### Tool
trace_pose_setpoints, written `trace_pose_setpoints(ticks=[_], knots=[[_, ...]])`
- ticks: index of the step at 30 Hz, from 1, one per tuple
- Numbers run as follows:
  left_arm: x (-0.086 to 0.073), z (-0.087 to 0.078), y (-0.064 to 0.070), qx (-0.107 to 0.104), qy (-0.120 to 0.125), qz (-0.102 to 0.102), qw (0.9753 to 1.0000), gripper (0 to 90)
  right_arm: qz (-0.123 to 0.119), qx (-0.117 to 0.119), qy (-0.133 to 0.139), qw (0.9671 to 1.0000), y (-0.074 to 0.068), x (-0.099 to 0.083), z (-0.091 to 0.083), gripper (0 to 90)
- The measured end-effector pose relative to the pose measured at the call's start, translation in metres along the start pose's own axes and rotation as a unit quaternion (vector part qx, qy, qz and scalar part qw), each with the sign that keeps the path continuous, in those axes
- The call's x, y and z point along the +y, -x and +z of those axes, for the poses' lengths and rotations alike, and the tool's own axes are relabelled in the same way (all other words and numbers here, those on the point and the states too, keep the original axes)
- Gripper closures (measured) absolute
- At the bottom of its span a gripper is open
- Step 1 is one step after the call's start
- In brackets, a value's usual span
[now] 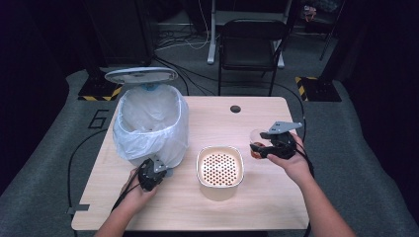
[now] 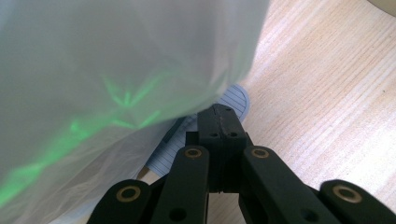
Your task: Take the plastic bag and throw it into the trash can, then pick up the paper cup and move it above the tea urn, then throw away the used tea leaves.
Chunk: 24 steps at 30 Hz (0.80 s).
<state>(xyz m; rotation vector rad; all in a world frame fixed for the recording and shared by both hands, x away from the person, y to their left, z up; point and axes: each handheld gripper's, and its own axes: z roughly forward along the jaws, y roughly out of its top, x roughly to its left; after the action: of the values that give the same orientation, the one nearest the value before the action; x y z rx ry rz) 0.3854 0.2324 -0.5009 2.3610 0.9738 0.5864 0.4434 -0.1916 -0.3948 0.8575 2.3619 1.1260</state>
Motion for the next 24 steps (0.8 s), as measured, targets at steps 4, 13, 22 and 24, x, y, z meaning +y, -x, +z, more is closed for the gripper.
trace_pose_setpoints(ticks=[4, 13, 22, 24], knots=[[0.000, 0.000, 0.000, -0.003, -0.002, 0.003, 1.0000, 90.0, -0.017, 0.008, 0.010, 0.9998, 0.001, 0.023, -0.001, 37.5], [0.000, 0.000, 0.000, -0.003, -0.001, 0.001, 1.0000, 90.0, -0.038, 0.029, 0.031, 0.9984, 0.003, 0.052, 0.007, 37.5], [0.000, 0.000, 0.000, -0.003, 0.001, 0.002, 1.0000, 90.0, -0.084, 0.044, 0.043, 0.9946, -0.006, 0.070, 0.020, 37.4], [0.000, 0.000, 0.000, -0.003, 0.000, 0.002, 1.0000, 90.0, -0.096, 0.047, 0.046, 0.9932, -0.007, 0.072, 0.021, 37.3]])
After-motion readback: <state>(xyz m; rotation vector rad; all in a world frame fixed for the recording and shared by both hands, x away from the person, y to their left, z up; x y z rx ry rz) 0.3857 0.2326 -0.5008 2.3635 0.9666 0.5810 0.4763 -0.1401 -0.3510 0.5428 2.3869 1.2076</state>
